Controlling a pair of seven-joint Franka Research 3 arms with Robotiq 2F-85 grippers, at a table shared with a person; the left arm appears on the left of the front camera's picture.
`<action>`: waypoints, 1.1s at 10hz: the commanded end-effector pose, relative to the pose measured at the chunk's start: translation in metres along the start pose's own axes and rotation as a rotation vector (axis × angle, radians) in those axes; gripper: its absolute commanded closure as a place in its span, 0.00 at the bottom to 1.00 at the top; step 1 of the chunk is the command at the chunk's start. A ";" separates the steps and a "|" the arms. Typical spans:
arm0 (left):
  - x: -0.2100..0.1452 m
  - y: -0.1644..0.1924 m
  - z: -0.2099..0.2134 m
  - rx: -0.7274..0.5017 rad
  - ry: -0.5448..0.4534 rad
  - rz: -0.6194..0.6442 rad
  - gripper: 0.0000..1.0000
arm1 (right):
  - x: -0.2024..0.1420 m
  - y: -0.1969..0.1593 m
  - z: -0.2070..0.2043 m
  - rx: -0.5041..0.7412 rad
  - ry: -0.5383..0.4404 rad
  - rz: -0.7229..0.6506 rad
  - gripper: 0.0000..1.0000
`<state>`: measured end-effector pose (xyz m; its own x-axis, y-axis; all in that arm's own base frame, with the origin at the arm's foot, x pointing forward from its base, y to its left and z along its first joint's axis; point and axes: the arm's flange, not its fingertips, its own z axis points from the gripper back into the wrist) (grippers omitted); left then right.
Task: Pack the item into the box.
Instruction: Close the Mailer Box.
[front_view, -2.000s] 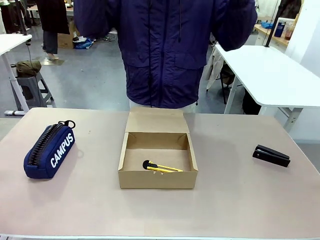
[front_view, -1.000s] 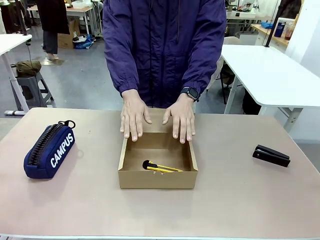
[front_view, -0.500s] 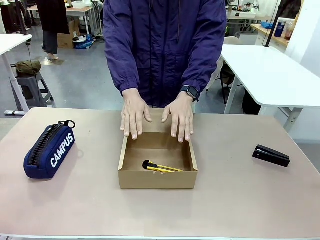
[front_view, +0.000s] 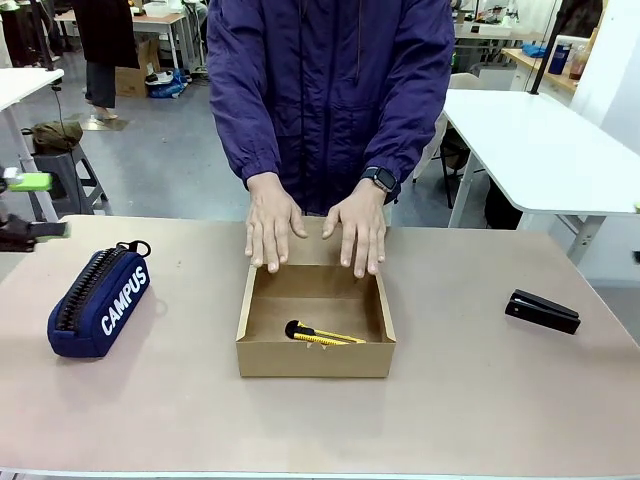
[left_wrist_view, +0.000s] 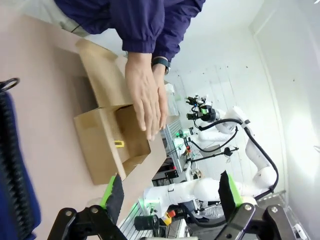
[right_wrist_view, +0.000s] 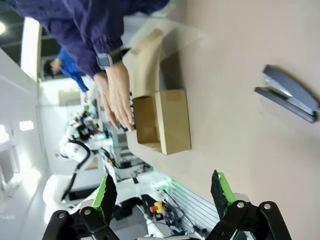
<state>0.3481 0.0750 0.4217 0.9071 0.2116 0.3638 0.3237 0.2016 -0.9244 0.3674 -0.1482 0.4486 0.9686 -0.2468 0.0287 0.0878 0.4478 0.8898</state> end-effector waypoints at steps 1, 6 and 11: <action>0.009 -0.004 -0.035 0.020 -0.035 -0.037 0.00 | 0.013 0.027 -0.040 -0.047 0.032 0.044 0.00; 0.056 0.022 -0.158 0.168 0.044 -0.064 0.00 | 0.063 0.054 -0.200 -0.081 0.142 0.147 0.00; 0.080 0.084 -0.213 0.376 0.073 -0.067 0.00 | 0.096 0.037 -0.295 0.001 0.102 0.059 0.00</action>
<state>0.4963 -0.0943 0.3515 0.9193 0.1372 0.3688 0.2521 0.5142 -0.8198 0.5231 0.0939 0.3582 0.9922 -0.1244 0.0111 0.0489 0.4689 0.8819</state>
